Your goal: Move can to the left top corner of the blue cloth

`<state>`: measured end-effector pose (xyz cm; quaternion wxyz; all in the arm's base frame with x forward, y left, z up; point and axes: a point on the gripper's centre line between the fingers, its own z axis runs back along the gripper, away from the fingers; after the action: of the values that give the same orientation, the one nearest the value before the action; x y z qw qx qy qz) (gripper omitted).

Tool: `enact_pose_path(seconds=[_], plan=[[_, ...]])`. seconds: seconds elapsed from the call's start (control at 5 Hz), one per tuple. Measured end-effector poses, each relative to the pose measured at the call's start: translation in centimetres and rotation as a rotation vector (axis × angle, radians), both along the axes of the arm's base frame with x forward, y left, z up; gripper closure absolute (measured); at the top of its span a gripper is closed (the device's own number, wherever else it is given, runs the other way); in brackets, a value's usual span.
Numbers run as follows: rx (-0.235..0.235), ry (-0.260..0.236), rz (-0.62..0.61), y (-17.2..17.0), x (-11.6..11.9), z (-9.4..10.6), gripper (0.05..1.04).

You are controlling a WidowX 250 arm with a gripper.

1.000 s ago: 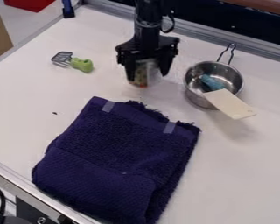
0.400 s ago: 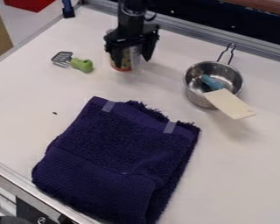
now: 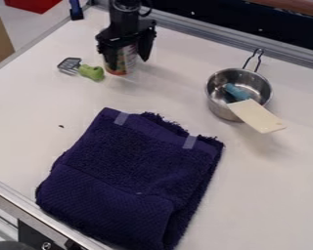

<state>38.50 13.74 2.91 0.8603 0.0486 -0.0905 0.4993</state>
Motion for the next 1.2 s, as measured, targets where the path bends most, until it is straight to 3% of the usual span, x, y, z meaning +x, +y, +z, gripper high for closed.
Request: enact_pose_path(seconds=[0.2,0.4,0.6,0.8,1.0,1.2], plan=[[-0.054,-0.003,-0.068,-1.2,0.0,-0.3,0.084],[-0.084,-0.087,-0.1,-2.7,0.8,2.5,0.084],[-0.123,-0.082,-0.205,-5.1,0.5,3.1,0.084],[-0.127,-0.07,-0.276,-6.9,-0.5,3.6,0.084],[-0.098,0.0,-0.431,-9.1,-2.9,2.9,0.084],[-0.067,0.012,-0.626,-11.4,-3.9,2.7,0.084]])
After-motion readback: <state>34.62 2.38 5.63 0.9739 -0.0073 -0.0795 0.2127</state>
